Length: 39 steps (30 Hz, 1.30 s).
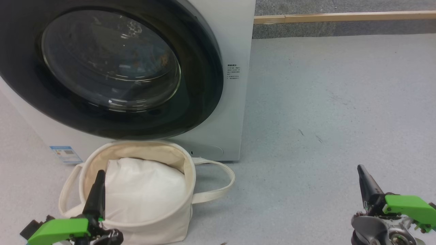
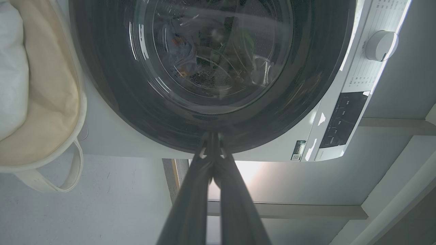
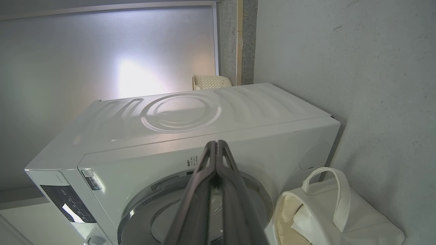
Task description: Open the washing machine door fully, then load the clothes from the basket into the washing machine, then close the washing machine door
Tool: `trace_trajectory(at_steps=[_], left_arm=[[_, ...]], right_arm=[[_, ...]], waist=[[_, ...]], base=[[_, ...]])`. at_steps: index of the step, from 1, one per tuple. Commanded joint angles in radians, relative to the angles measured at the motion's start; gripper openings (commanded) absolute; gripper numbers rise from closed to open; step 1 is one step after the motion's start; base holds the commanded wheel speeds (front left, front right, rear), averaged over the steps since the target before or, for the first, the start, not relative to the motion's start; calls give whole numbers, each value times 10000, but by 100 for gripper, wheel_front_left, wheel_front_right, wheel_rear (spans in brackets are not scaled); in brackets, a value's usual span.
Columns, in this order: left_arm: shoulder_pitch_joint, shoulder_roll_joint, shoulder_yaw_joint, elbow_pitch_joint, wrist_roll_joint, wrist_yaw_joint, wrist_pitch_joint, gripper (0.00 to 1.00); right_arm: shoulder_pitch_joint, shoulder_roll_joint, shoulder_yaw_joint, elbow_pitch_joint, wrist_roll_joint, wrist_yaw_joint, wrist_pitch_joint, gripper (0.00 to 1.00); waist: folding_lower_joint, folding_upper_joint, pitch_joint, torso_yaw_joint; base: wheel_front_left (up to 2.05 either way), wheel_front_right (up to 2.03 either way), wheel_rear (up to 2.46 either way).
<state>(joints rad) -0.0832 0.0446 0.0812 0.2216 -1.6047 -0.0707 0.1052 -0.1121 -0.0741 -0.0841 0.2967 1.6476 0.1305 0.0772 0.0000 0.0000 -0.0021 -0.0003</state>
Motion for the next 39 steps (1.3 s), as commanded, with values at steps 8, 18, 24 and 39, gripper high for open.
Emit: trace_trajectory(at_steps=[8,18,24,39], left_arm=[[-225,57,346,-389,-31,5,75,0],[-225,57,346,-389,-31,5,75,0],[-225,57,346,-389,-31,5,75,0],[-225,57,346,-390,-31,5,75,0]], right_arm=[[-107,-205,268,-413,107,2,-88,0],[-104,-244,320,-418,152,2,-129,0],[-102,-264,348,-421,176,2,-151,0],[-96,-328,434,-430,252,2,-219,0]], waist=[[0,0,0,0],[0,0,0,0],[0,0,0,0],[0,0,1,0]], base=[[0,0,0],[0,0,0],[0,0,0],[0,0,0]])
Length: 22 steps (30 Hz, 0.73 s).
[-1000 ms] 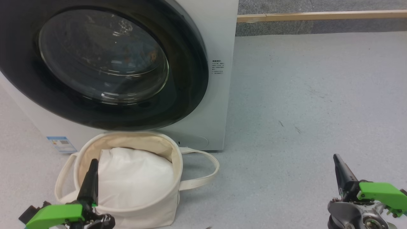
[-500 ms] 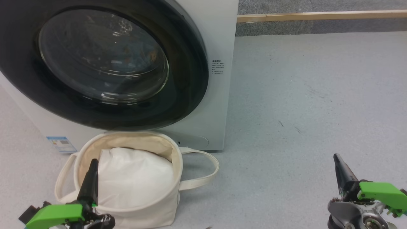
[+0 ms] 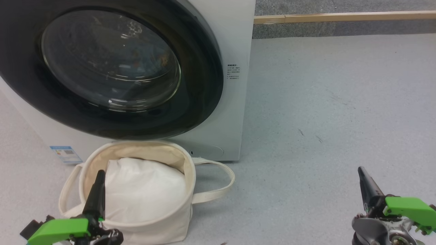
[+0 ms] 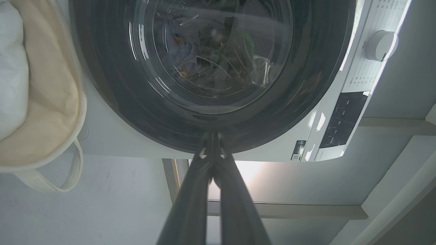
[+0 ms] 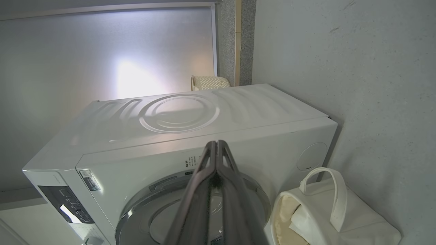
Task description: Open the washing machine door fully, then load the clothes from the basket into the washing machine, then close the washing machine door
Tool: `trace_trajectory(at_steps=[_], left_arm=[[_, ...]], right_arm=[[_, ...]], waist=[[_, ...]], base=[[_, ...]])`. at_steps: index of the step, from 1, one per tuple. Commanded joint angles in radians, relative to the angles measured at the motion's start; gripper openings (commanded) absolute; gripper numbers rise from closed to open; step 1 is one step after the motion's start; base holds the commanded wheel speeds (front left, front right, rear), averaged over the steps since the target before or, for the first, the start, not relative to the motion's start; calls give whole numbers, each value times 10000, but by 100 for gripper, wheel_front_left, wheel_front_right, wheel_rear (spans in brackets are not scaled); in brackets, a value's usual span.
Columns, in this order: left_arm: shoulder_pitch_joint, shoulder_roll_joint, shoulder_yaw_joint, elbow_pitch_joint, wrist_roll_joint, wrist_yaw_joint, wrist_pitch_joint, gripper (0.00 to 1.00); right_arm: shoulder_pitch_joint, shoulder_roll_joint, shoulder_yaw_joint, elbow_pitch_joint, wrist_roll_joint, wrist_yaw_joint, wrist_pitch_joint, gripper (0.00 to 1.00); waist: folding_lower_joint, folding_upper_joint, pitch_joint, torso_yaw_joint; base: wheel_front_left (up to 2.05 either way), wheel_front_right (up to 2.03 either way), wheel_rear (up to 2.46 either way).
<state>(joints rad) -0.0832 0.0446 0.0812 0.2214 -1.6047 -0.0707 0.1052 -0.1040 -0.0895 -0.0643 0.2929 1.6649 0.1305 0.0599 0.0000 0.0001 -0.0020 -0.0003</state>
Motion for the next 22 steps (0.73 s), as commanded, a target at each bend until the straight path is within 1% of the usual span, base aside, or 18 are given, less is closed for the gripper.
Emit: trace_trajectory(at_steps=[1,22], left_arm=[[-225,57,346,-388,-31,5,75,0],[-225,57,346,-389,-31,5,75,0]], right_arm=[[-177,-179,243,-392,85,2,-52,0],[-169,-279,378,-408,202,2,-158,0]], waist=[[0,-1,0,0],[0,-1,0,0]], base=[[0,0,0],[0,0,0]])
